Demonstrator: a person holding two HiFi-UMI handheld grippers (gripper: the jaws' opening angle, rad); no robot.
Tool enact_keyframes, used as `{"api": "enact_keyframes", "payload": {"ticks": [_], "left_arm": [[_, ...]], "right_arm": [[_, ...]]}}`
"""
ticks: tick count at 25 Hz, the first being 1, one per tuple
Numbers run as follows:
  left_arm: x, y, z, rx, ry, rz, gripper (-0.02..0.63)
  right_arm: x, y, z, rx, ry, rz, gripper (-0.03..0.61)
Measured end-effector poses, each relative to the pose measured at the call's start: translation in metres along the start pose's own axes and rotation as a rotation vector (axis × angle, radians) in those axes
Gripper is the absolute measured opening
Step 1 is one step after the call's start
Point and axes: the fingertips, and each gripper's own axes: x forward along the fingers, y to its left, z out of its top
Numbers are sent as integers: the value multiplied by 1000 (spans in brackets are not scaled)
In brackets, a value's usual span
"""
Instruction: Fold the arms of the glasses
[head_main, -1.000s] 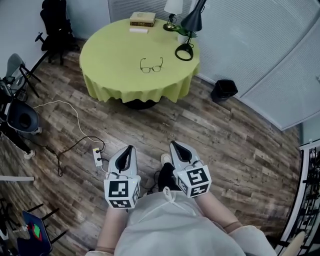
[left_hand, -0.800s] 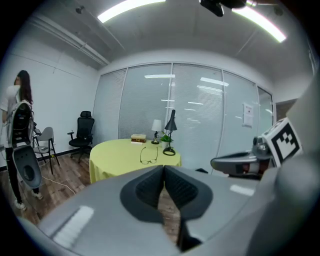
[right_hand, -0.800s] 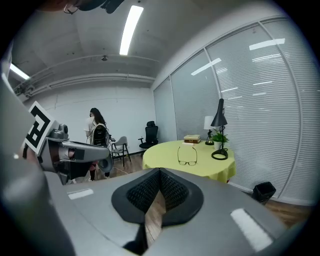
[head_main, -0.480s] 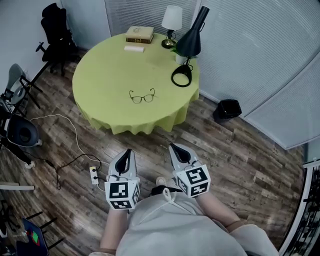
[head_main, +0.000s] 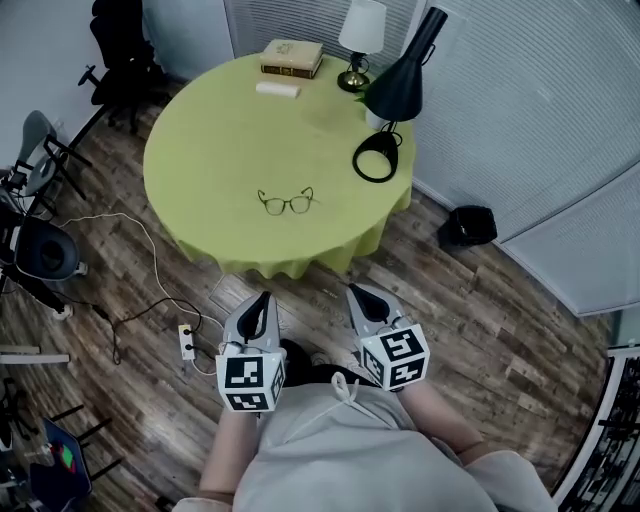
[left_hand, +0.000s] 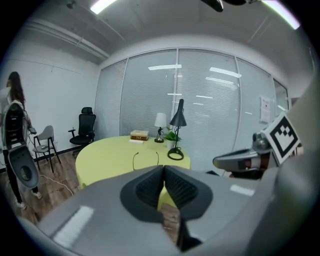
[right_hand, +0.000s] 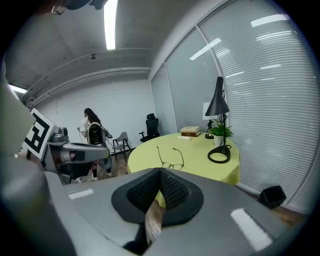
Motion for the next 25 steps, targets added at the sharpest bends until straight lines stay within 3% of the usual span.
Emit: {"api": "enact_keyframes", "payload": {"ticks": [11, 25], "left_arm": [[83, 44, 10, -15, 33, -48, 6], [233, 163, 58, -16, 89, -99, 6]], "right_arm": [[79, -28, 19, -3, 44, -36, 0], [243, -97, 80, 7, 126, -131, 0]]}}
